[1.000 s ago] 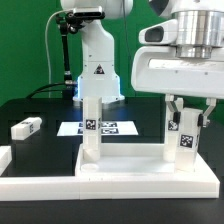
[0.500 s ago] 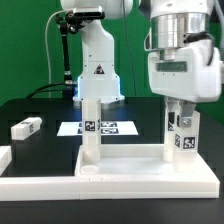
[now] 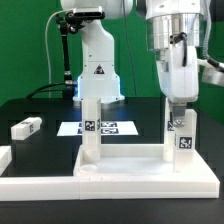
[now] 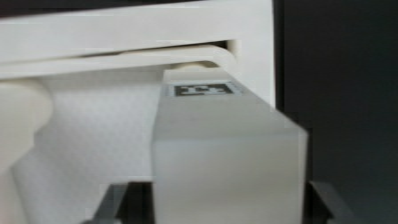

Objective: Assemble desk

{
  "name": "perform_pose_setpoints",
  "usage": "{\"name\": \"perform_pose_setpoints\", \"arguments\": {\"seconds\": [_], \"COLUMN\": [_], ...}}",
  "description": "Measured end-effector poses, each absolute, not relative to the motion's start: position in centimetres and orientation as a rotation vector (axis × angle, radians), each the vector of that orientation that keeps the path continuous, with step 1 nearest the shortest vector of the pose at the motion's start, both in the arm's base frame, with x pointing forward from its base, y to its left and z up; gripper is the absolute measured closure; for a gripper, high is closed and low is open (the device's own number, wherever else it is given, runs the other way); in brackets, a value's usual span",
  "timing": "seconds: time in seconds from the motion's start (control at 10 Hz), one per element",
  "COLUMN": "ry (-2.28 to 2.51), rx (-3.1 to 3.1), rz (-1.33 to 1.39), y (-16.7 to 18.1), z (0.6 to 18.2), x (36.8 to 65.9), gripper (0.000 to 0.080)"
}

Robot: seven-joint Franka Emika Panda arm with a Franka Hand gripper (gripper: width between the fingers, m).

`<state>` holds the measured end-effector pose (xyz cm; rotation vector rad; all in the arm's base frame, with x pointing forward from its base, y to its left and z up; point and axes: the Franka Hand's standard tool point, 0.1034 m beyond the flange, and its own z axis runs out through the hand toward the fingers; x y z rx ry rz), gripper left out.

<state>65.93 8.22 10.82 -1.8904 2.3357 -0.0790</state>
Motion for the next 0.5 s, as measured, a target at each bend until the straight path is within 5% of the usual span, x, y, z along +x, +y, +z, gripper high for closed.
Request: {"name": "perform_pose_setpoints", "arguments": {"seconds": [0.5], "ry": [2.549], "rx": [-1.471], "rz": [-0.023], "y": [8.31], "z": [10.66], "x": [65.70], "gripper": [0.0492]}}
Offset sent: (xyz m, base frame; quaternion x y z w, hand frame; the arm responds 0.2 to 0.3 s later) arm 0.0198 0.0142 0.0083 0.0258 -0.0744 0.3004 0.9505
